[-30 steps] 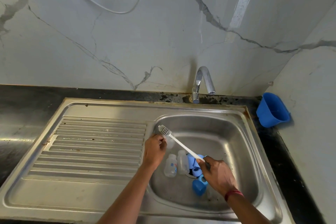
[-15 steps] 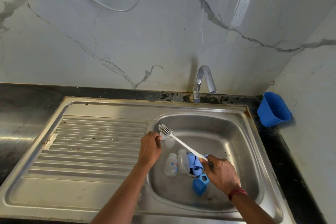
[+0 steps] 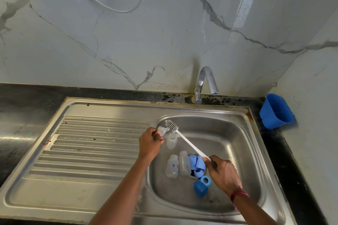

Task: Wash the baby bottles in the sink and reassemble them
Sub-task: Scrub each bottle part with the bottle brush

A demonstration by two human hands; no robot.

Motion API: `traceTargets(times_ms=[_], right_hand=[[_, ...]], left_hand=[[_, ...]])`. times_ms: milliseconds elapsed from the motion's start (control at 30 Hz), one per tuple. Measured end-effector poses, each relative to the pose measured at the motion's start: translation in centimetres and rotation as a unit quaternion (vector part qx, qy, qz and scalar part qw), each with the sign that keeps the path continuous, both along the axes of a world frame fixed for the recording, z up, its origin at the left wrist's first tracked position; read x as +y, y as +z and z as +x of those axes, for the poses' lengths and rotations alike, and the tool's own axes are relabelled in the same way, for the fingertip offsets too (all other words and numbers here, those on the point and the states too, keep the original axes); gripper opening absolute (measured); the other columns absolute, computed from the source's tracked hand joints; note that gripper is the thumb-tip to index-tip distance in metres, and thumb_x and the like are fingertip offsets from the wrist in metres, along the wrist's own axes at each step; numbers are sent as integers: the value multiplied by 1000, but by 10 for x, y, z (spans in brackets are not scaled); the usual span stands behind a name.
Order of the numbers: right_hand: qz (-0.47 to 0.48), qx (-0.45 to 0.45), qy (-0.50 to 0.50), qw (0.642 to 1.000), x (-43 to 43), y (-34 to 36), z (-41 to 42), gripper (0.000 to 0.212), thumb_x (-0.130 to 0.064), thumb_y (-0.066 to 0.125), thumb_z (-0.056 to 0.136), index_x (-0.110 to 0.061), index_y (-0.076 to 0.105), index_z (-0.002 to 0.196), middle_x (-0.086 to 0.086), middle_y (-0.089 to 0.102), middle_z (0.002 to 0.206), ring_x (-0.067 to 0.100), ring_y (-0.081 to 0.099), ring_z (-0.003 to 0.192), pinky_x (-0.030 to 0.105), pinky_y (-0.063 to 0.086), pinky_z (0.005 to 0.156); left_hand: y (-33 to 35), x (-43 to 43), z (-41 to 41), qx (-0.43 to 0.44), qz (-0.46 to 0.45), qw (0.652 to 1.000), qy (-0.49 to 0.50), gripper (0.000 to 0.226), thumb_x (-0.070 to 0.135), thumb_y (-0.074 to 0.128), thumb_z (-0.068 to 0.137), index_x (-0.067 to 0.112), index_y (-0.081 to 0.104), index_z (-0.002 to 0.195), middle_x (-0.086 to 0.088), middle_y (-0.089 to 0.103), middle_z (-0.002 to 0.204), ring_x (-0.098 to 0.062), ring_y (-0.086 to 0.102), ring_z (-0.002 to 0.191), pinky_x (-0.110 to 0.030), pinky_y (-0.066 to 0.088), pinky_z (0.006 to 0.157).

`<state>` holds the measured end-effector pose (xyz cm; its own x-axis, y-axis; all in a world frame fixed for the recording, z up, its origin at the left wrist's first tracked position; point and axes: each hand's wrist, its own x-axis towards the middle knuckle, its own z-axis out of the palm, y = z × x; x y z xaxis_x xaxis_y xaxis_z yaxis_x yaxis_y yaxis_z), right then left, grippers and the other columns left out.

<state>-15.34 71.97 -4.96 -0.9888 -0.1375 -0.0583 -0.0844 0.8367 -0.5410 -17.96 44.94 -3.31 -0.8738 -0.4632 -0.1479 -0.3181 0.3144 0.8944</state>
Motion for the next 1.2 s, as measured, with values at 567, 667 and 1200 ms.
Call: traceTargets(times_ms=[567,667,1200], right_hand=[[31,21,20,999,-18,2,12,40,-54,45,96,-23,56,73,-9,45,49,9,36,36,13,23,35],[16,13,14,1000,-16,3,11,32,-42,55,97,-29,46,69,-6,42,45,11,38,37,14,23,37],[52,-18,14,998,-27,-9,16,36,-53,42,97,-25,50,77,-7,48,58,6,37,44,16,24,42]], left_hand=[[-3,8,-17,27,118,973,199,11,17,58,91,18,57,80,-9,71,84,-28,73,75,-50,59,74],[0,8,-13,26,105,975,192,17,14,57,96,16,56,79,-12,71,85,-25,73,71,-41,59,70],[-5,19,-8,51,264,939,214,19,7,60,95,-7,63,83,-4,73,67,-21,74,72,-44,61,80]])
